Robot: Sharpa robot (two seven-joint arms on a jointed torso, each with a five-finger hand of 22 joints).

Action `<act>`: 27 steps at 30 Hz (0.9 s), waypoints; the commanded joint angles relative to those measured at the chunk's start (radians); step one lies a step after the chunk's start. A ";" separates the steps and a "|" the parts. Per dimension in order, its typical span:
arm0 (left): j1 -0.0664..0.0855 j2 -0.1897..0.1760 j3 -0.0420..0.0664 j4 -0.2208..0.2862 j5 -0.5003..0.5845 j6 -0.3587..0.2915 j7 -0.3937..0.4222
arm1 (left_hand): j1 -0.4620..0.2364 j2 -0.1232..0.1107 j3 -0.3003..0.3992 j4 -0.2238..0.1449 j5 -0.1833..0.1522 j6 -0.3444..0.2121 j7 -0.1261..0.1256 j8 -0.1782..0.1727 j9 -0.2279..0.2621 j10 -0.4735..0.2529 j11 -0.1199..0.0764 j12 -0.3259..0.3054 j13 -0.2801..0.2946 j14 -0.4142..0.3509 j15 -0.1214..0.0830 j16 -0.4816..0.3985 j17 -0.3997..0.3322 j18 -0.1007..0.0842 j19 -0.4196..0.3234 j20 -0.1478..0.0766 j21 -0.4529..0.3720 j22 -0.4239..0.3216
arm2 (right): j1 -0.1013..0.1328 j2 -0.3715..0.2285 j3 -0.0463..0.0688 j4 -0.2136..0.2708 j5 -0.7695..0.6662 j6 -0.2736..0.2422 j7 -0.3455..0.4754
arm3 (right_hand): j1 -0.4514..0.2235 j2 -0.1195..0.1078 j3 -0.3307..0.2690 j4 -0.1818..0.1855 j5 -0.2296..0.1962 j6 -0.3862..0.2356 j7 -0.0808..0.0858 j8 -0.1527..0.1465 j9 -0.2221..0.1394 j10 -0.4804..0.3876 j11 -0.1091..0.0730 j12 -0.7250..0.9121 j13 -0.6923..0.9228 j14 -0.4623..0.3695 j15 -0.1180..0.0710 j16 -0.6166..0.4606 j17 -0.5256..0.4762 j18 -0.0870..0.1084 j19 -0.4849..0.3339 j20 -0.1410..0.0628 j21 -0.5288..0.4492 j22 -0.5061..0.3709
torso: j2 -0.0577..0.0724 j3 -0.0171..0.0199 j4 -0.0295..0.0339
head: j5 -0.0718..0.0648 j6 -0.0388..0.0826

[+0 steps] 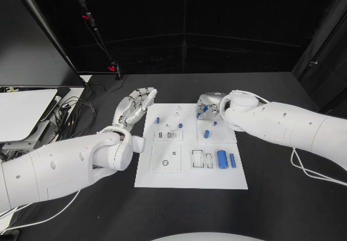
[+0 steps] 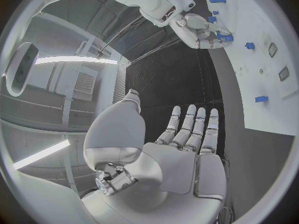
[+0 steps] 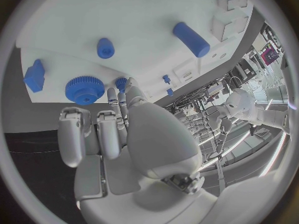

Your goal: Assemble the parts on the task board

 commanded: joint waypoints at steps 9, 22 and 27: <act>0.002 0.002 0.001 -0.003 -0.007 0.010 0.313 | -0.001 0.014 0.006 0.001 0.009 0.006 0.158 0.008 -0.003 0.001 0.001 0.007 -0.002 0.000 0.004 0.005 -0.002 0.014 -0.002 0.004 0.004 0.001 | -0.003 0.011 0.001 -0.010 -0.010 0.013 -0.005 | 0.009 0.003 0.013 0.008 -0.003 0.019 -0.003 -0.012 0.002 0.034 -0.003 -0.015 -0.001 0.054 0.001 -0.004 0.001 0.003 -0.003 0.001 -0.004 0.092 | -0.002 -0.0006 0.0009 | -0.002 -0.004; 0.002 0.004 0.001 -0.007 -0.007 0.012 0.310 | 0.001 0.018 0.007 0.001 0.014 0.006 0.158 0.009 -0.005 0.001 0.001 0.008 -0.004 0.000 0.004 0.006 -0.002 0.014 -0.004 0.005 0.004 0.001 | -0.013 0.021 0.001 -0.027 -0.010 0.009 0.001 | 0.013 0.004 0.023 0.017 -0.003 0.035 -0.003 -0.020 0.002 0.060 -0.009 -0.029 -0.002 0.054 -0.004 -0.005 -0.001 0.004 -0.003 -0.002 -0.005 0.091 | -0.003 -0.0011 0.0020 | -0.002 -0.007; 0.002 0.005 0.001 -0.010 -0.007 0.013 0.309 | 0.002 0.019 0.008 0.001 0.016 0.006 0.158 0.009 -0.006 0.000 0.001 0.008 -0.004 0.000 0.004 0.006 -0.002 0.014 -0.005 0.005 0.004 0.001 | -0.016 0.023 0.001 -0.031 -0.010 0.004 0.000 | 0.025 0.008 0.037 0.022 -0.003 0.064 -0.005 -0.017 0.005 0.090 -0.019 -0.041 -0.002 0.055 -0.012 -0.006 -0.002 0.004 -0.003 -0.009 -0.005 0.091 | -0.003 -0.0013 0.0013 | 0.001 -0.009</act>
